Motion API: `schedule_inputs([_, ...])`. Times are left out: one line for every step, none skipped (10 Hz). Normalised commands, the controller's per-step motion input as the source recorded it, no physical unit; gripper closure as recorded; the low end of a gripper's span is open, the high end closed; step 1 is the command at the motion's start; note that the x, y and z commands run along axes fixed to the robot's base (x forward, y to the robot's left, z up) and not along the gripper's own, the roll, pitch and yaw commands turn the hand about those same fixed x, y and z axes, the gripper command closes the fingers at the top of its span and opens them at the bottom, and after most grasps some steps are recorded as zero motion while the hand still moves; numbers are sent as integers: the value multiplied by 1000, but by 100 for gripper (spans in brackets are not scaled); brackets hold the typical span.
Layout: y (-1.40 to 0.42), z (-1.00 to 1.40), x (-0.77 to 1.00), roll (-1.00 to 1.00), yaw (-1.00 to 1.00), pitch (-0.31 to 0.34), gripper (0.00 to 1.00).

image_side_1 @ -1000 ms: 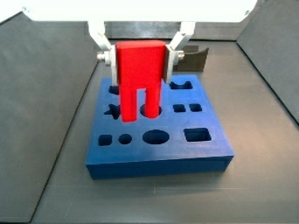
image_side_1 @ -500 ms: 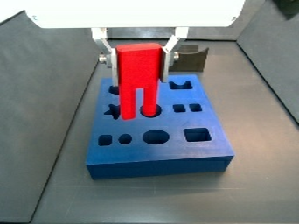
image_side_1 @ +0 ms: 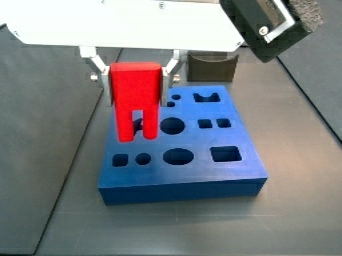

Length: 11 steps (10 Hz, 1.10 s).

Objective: Pick up the square-circle object. Move up. Rotate the square-circle object. Move to above the board. Insert the square-circle object.
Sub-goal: Insert the square-circle object.

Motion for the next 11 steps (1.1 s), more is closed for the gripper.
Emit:
schedule_inputs([-203, 0, 126, 39, 0, 0, 100])
schedule_inputs([-171, 0, 420, 10, -63, 14, 100])
schedule_inputs([-131, 0, 569, 0, -137, 26, 100])
schedule_inputs([-46, 0, 317, 0, -94, 0, 100])
schedule_inputs([0, 0, 0, -9, 0, 0, 100])
schedule_inputs([9, -66, 277, -21, -20, 43, 100])
schedule_inputs([71, -174, 0, 0, -100, 16, 100])
schedule_inputs([143, -14, 77, 0, 0, 24, 100])
schedule_inputs([146, -89, 126, 0, 0, 0, 100])
schedule_inputs([0, -103, 154, 37, 0, 0, 100])
schedule_inputs([0, -123, 51, 101, 0, 0, 100])
